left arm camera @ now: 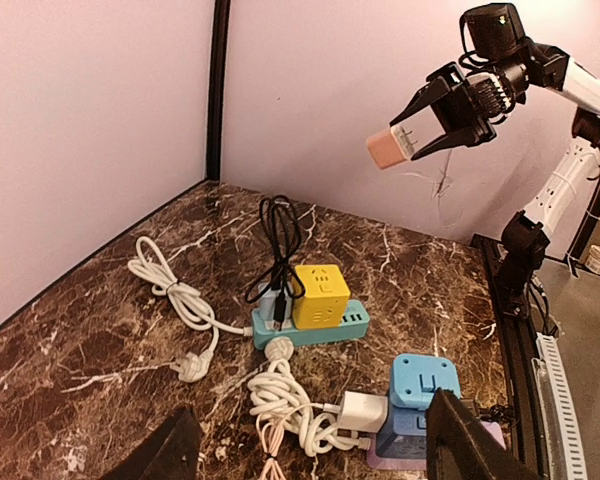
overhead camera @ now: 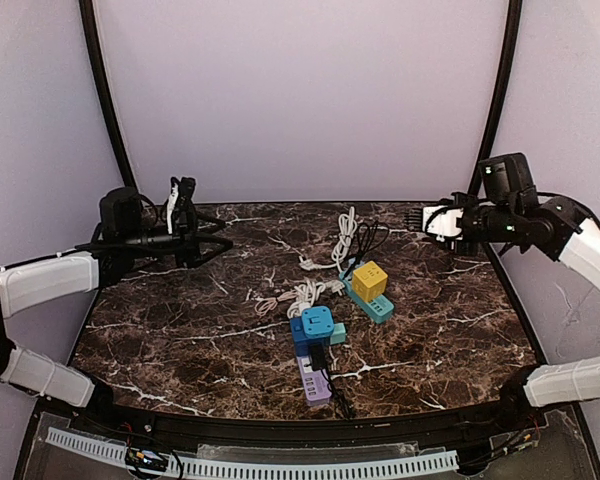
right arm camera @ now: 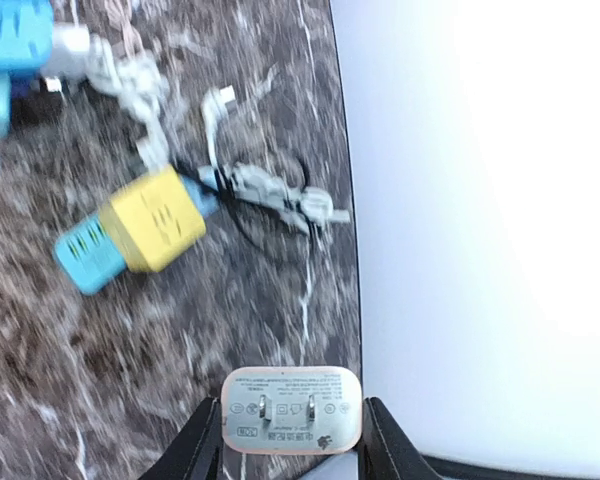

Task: Insert the plug
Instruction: Pick up the plug from the center of the board.

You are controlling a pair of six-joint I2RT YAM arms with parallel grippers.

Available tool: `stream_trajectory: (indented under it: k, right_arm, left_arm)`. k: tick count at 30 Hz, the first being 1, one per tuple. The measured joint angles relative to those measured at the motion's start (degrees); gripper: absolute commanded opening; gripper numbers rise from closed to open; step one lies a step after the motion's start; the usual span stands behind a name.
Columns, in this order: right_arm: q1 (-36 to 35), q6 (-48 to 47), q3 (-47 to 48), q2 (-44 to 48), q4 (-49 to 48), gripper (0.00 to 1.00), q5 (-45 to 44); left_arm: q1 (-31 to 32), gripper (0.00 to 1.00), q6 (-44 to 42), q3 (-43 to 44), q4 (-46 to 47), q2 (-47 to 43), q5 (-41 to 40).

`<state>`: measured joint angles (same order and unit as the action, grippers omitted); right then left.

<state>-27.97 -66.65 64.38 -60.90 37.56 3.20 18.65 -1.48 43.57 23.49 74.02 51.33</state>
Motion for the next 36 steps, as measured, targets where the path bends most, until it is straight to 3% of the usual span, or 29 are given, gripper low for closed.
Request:
stream_trajectory:
  k: [5, 11, 18, 26, 36]
  right_arm:
    - [-18.1, 13.9, 2.0, -7.0, -9.1, 0.0, 1.2]
    - [-29.7, 27.9, 11.9, -22.2, -21.8, 0.0, 4.8]
    - [-34.0, 44.1, 17.6, -30.6, -37.4, 0.0, 8.2]
    - [-35.0, 60.0, 23.5, -36.7, -50.0, 0.0, 7.4]
    - [-36.2, 70.2, 25.3, -41.2, -56.1, 0.0, 7.1]
  left_arm:
    - [2.8, 0.71, -4.1, 0.0, -1.0, -5.7, 0.7]
    - [6.5, 0.75, -18.2, -0.3, -5.1, -12.7, -0.4]
    - [8.4, 0.8, -30.5, -7.1, -0.5, -21.6, -7.9]
    - [8.9, 0.79, -38.6, -14.4, 13.1, -24.6, -18.2]
    - [9.9, 0.59, -38.5, -14.4, 26.8, -19.9, -25.3]
